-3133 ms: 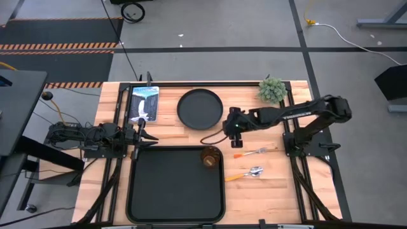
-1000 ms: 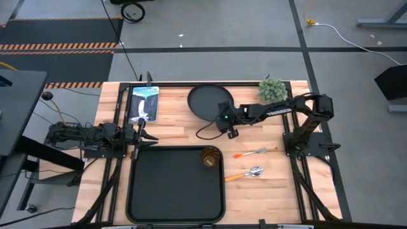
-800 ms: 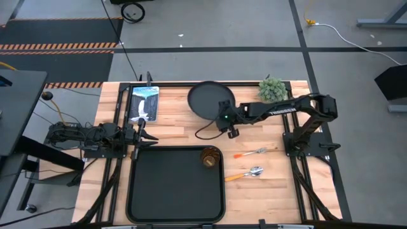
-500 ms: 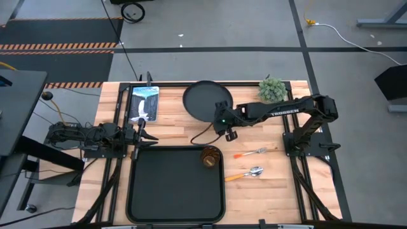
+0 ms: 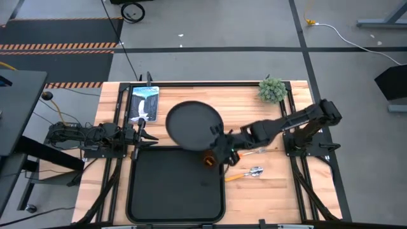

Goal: Pick and place plate/cup/fork/spoon on tray
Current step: Put the black plate on the black serving tray

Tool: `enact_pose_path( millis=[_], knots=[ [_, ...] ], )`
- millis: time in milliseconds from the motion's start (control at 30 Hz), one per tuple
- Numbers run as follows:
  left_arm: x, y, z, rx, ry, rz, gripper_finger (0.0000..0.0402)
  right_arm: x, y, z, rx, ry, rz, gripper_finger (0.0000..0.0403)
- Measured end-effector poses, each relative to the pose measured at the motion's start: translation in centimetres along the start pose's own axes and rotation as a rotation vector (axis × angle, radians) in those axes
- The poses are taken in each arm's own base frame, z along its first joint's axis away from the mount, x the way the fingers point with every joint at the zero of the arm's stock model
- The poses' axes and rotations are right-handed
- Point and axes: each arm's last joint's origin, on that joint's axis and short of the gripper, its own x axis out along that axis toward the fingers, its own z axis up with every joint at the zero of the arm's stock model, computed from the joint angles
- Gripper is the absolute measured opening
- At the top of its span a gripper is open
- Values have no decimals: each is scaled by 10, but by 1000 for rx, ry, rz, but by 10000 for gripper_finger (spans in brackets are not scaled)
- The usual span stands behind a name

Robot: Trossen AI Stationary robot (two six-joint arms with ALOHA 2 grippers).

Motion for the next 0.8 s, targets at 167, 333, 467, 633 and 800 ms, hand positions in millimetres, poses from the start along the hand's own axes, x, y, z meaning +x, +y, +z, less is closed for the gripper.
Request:
enact_pose_path(
  millis=[167, 333, 467, 633, 800],
  knots=[
    [0, 0, 0, 0, 0, 0, 64, -13, 19, 17, -30, -54, 4, 16],
    [0, 0, 0, 0, 0, 0, 64, -29, 30, 36, -21, -146, 21, 16],
    [0, 0, 0, 0, 0, 0, 64, -43, 37, 51, -6, -238, 21, 16],
    [0, 0, 0, 0, 0, 0, 64, -51, 49, 67, 17, -350, 13, 16],
    [0, 0, 0, 0, 0, 0, 64, -47, 61, 83, 43, -424, -7, 16]
  ],
)
